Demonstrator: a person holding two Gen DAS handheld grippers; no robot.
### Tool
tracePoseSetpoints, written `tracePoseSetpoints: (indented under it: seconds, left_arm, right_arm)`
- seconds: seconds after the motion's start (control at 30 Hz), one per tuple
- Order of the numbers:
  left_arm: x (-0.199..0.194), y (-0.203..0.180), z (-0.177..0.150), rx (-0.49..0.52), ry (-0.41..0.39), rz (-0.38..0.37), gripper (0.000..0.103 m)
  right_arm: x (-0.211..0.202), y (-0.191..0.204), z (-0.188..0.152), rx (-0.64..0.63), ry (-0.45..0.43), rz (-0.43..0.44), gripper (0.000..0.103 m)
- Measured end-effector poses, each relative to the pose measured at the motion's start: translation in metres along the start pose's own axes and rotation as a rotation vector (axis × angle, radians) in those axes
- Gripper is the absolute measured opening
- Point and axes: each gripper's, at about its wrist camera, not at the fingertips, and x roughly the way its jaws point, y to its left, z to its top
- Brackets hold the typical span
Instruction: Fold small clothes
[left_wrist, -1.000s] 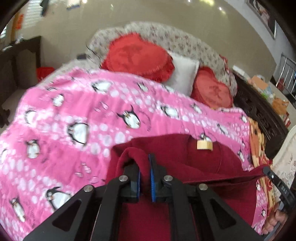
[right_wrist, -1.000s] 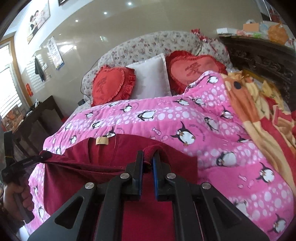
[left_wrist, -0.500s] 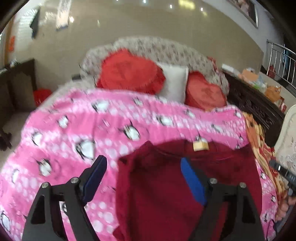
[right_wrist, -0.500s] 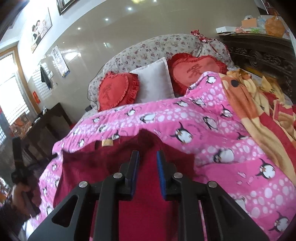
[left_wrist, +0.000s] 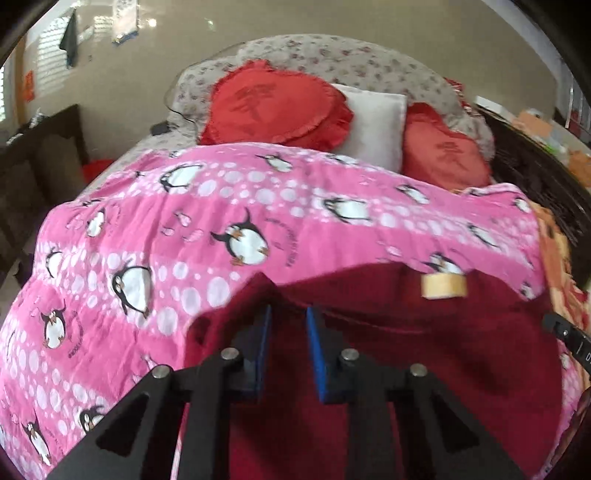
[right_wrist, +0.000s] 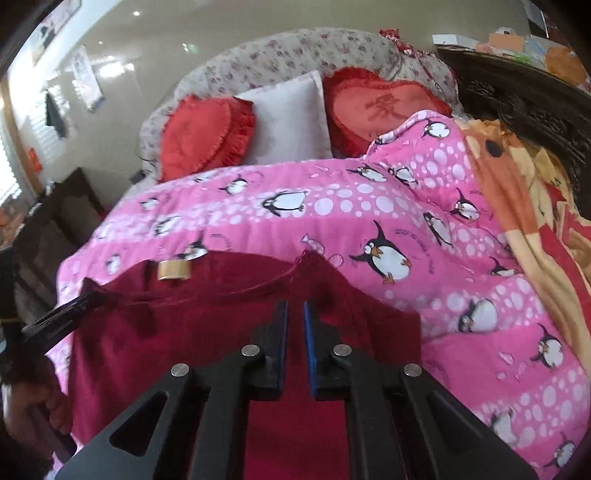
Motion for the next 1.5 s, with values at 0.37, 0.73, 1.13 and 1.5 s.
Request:
tracePoseSetpoints:
  seconds: [0.37,0.73,1.13,1.5]
  left_arm:
    - [0.034,0.022,-0.020,-0.047,-0.038,-0.084,0.022]
    - [-0.004,0.005,-0.004,0.060,0.011,-0.044,0.031]
    - [-0.020,-0.046,-0.098,0.102,0.102,-0.109,0.063]
    - [-0.016,-0.050,-0.110,0.124,0.021,-0.081,0.066]
  right_arm:
    - [0.050,-0.014,-0.014,-0.126,-0.069,-0.087,0.000]
    - [0.031,-0.013,0.002,-0.097,0.027,-0.087,0.000]
    - [-0.017,0.063,-0.087,-0.148,0.041,-0.019,0.000]
    - [-0.002,0.053,-0.108,-0.138,0.010,0.010,0.000]
